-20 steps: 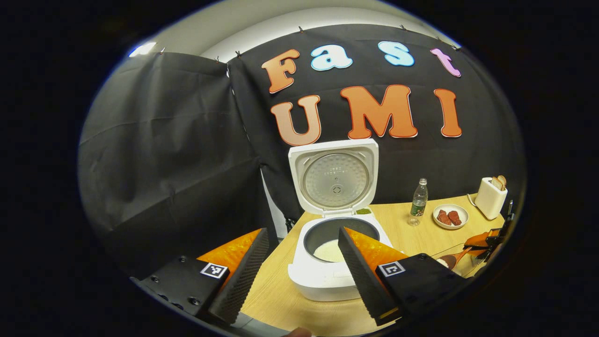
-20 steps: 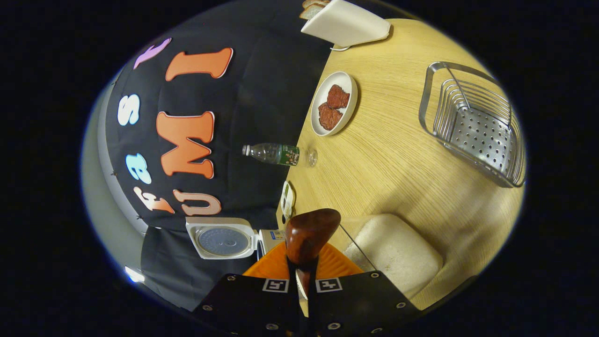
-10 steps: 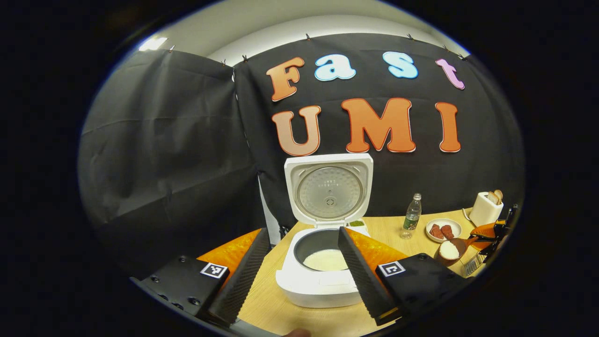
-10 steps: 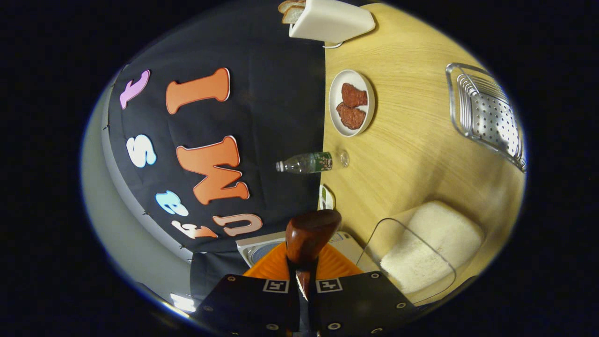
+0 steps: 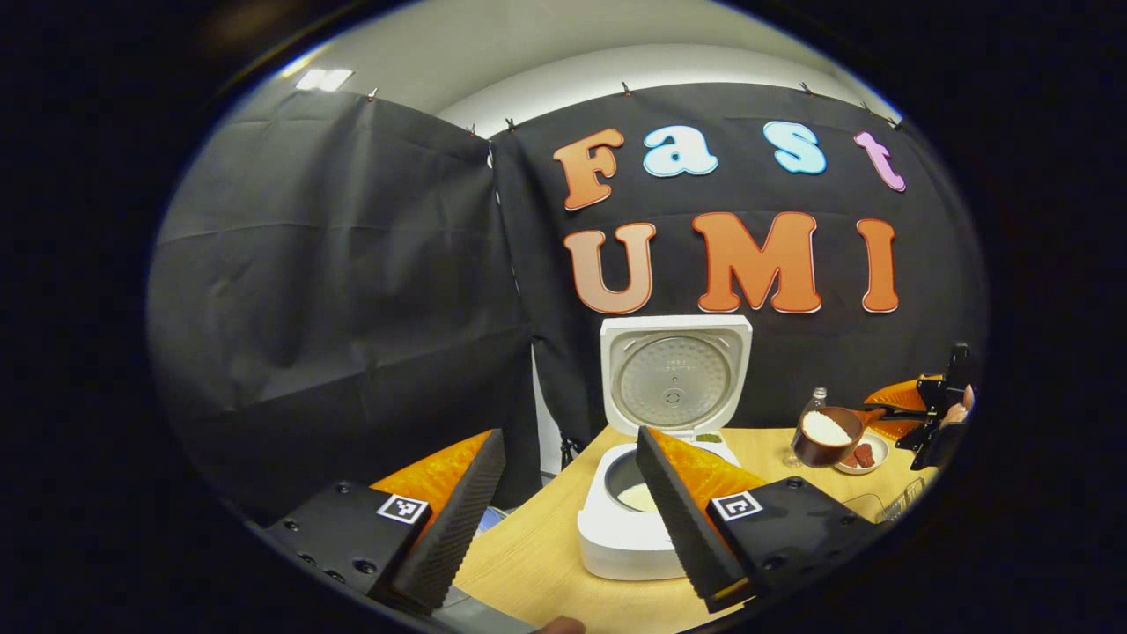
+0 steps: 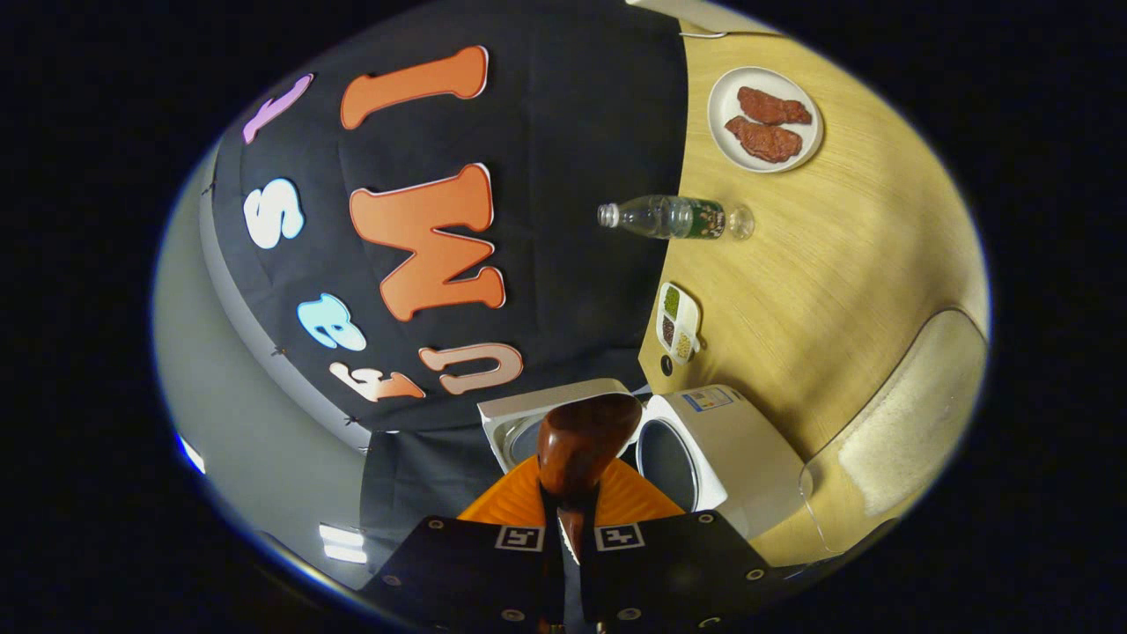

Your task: Close the left gripper, press the button to open the rice cooker; take a wooden spoon from the chopstick holder with the right hand, scoop a spoonful of rice and pour it into the rice cooker, then put the wooden spoon back into the chopstick holder.

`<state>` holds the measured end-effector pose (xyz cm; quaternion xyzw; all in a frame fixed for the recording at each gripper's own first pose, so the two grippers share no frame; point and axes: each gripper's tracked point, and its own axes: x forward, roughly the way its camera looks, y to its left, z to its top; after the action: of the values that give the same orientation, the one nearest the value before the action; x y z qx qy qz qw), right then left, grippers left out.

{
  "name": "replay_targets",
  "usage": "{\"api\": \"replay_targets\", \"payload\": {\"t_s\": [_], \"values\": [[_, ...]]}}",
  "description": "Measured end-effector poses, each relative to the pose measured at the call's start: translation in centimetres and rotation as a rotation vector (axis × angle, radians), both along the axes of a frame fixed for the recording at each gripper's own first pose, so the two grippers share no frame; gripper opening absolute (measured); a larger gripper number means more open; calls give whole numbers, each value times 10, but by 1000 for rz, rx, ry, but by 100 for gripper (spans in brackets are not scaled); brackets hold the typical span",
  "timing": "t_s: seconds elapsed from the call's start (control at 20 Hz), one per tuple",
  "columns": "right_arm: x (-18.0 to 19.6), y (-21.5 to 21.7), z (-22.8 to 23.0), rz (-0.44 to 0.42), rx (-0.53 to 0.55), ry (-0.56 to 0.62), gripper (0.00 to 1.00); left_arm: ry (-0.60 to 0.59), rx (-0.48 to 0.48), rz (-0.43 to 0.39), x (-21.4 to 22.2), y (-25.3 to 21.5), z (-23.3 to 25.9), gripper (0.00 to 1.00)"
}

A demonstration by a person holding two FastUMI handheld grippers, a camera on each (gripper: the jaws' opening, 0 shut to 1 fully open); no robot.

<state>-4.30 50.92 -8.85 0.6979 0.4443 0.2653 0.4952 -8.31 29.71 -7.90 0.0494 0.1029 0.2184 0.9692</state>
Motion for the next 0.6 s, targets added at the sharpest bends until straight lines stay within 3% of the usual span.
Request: {"api": "replay_targets", "payload": {"t_s": [0.25,0.4,0.6], "values": [[8,59,23,51,-19,-35,7,-6,-18,93,-31,39,-6,100],[11,93,31,60,-63,-74,7,8,-25,136,-40,57,-12,96],[6,135,39,115,-141,-175,6,29,-21,165,-48,77,-21,100]]}}
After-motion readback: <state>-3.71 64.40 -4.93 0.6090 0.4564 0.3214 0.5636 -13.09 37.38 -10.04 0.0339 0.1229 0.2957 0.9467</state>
